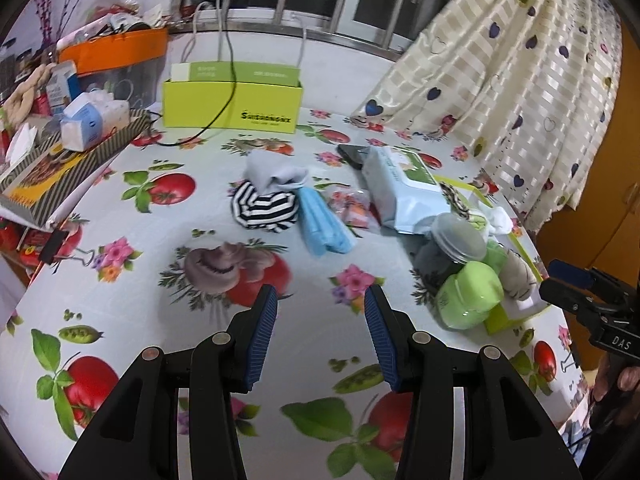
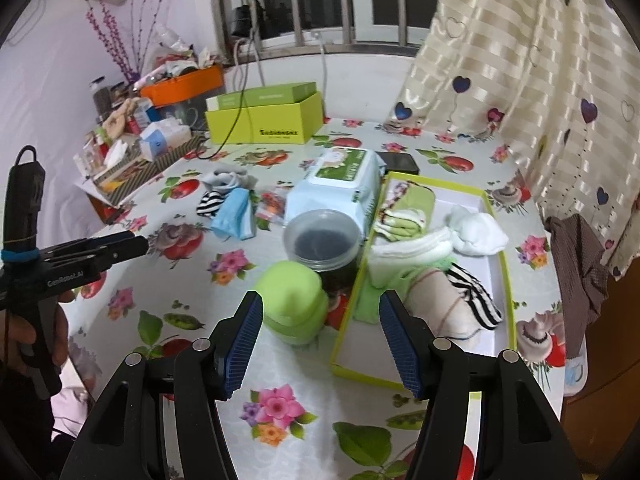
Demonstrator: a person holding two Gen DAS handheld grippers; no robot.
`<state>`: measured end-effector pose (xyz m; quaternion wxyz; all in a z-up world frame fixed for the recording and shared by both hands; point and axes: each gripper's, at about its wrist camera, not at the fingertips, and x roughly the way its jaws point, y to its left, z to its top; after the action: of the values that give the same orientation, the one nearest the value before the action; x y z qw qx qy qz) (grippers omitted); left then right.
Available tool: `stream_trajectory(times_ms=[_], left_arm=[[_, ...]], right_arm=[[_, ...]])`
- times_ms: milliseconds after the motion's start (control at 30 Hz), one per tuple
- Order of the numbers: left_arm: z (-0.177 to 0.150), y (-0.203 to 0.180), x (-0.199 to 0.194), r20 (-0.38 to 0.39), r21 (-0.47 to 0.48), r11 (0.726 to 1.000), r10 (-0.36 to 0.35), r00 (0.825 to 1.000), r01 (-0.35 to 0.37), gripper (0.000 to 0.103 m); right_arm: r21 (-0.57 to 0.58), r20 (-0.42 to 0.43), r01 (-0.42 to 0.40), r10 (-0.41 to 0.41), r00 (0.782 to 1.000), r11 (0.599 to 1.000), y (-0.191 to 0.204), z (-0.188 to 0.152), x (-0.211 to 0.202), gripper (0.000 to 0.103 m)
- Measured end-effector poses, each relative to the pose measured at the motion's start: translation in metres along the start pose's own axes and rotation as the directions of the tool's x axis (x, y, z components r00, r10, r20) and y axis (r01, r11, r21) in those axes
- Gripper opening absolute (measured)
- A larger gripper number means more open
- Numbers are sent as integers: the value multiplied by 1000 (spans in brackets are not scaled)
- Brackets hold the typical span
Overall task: Organize soft objects
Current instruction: 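Move the left gripper toward the white cloth while the right moves to the blue face mask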
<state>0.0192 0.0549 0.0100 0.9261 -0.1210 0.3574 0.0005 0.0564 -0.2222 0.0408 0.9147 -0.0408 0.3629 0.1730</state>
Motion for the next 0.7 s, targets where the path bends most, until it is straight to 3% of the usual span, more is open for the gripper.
stream_trajectory(times_ms=[400, 700], left_arm=[[2, 31, 0, 5, -63, 998, -6, 1000, 6, 47], [3, 57, 2, 11, -109, 994, -20, 1000, 21, 47]], right_arm=[[-93, 0, -80, 80, 997, 993, 48, 31, 24, 61], [-147, -64, -170, 163, 985, 974, 98, 64, 88, 61]])
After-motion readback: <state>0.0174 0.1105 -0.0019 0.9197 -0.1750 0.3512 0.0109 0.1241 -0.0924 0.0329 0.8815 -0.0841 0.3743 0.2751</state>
